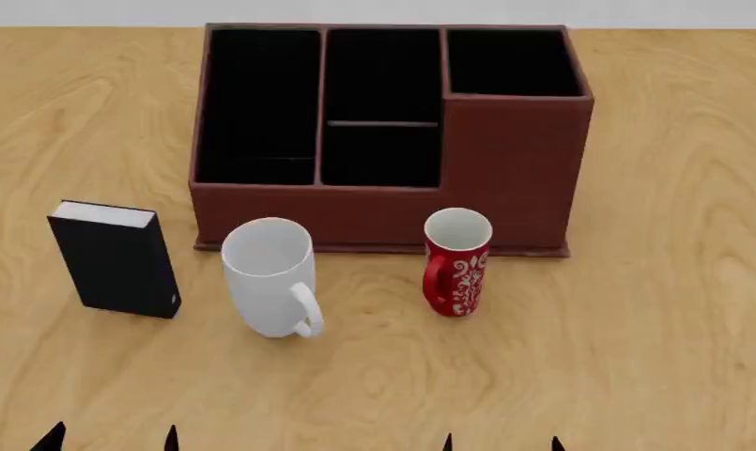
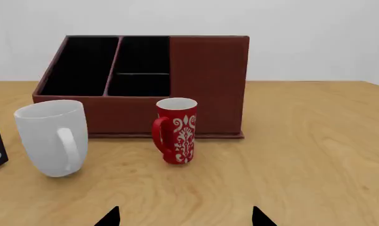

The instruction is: Pick up the white mug and place it to the right of the caddy.

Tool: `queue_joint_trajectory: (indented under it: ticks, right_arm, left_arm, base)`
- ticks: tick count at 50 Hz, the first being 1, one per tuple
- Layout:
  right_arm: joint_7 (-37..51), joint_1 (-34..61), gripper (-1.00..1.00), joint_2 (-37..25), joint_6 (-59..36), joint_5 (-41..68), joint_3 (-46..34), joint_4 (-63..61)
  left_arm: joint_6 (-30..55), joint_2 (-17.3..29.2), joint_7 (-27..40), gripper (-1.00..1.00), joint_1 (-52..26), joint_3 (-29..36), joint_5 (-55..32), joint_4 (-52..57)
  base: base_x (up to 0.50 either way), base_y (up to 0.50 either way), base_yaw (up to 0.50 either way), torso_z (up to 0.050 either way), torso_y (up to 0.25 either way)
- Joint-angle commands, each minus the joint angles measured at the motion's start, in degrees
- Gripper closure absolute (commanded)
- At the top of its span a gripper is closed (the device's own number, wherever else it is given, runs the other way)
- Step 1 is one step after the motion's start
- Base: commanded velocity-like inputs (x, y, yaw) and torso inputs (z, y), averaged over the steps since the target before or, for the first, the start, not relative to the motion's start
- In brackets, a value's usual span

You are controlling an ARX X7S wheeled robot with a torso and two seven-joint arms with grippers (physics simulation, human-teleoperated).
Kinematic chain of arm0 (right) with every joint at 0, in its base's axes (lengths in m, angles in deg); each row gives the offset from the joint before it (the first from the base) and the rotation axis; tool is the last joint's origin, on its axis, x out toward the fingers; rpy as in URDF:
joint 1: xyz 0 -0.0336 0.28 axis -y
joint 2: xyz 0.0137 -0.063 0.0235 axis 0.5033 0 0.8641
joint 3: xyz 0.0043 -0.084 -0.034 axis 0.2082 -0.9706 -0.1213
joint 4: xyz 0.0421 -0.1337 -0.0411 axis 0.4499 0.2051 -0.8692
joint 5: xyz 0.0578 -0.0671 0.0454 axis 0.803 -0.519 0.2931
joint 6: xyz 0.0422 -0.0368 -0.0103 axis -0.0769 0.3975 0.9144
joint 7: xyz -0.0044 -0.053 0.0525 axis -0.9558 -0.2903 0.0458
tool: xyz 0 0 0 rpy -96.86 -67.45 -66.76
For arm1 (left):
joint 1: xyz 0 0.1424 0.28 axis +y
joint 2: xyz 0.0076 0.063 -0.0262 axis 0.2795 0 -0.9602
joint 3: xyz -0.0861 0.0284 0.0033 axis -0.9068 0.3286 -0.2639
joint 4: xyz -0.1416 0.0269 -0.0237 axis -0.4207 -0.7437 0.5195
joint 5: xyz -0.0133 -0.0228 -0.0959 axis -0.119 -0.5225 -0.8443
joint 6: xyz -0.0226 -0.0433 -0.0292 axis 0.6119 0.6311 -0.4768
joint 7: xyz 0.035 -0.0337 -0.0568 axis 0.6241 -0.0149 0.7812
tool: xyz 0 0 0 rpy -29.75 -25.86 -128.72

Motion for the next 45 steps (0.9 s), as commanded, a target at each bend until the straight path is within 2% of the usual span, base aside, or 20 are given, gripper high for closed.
queue_joint_trajectory:
  ticks: [1,13,16,19,27,33,36,43,44,45]
  right_arm:
    - [1.92,0.00,-1.00,-1.52,-0.15,1.52,-1.91,-0.20]
    - [4.93,0.47,-1.00,-3.20,-1.03,1.68,-3.46,0.39]
    - [5.84,1.54,-1.00,-3.52,-5.41,2.29,-3.01,-2.92]
    - [6.92,2.84,-1.00,-4.61,-11.90,1.30,-3.09,-11.79]
    - [6.01,14.12,-1.00,-7.64,-35.96,5.41,-1.82,-35.15]
    - [5.67,22.55,-1.00,-8.94,-47.62,7.55,-0.70,-41.42]
    - [5.31,26.84,-1.00,-9.05,-53.76,9.69,1.46,-44.48]
    - [5.50,32.51,-1.00,-9.51,-59.81,11.49,3.92,-47.03]
    - [5.74,33.22,-1.00,-9.66,-60.21,11.40,4.03,-47.33]
    - [5.62,33.99,-1.00,-9.57,-61.22,11.90,4.60,-47.76]
  left_arm:
    - [0.52,0.38,0.46,-1.00,0.11,0.45,-0.38,0.62]
    - [0.95,2.86,2.17,-1.00,1.02,2.21,-3.53,1.71]
    - [4.13,3.14,2.99,-1.00,0.07,1.84,-4.70,5.82]
    - [11.52,4.06,3.93,-1.00,-1.51,1.76,-5.54,14.87]
    - [30.49,6.68,6.28,-1.00,-11.15,1.15,-8.23,33.81]
    - [43.66,7.84,8.07,-1.00,-19.77,0.00,-10.45,41.30]
    - [48.15,8.61,8.77,-1.00,-23.74,-0.67,-10.98,44.30]
    - [55.35,8.72,9.18,-1.00,-29.54,-3.31,-13.81,49.00]
    - [55.23,8.74,9.31,-1.00,-29.71,-3.31,-13.78,49.11]
    - [51.35,8.77,9.05,-1.00,-27.61,-2.77,-12.94,47.70]
  base:
    - [0.00,0.00,0.00,0.000,0.000]
    - [0.00,0.00,0.00,0.000,0.000]
    - [0.00,0.00,0.00,0.000,0.000]
    - [0.00,0.00,0.00,0.000,0.000]
    - [0.00,0.00,0.00,0.000,0.000]
    - [0.00,0.00,0.00,0.000,0.000]
    - [0.00,0.00,0.00,0.000,0.000]
    - [0.00,0.00,0.00,0.000,0.000]
    - [0.00,0.00,0.00,0.000,0.000]
    - [0.00,0.00,0.00,0.000,0.000]
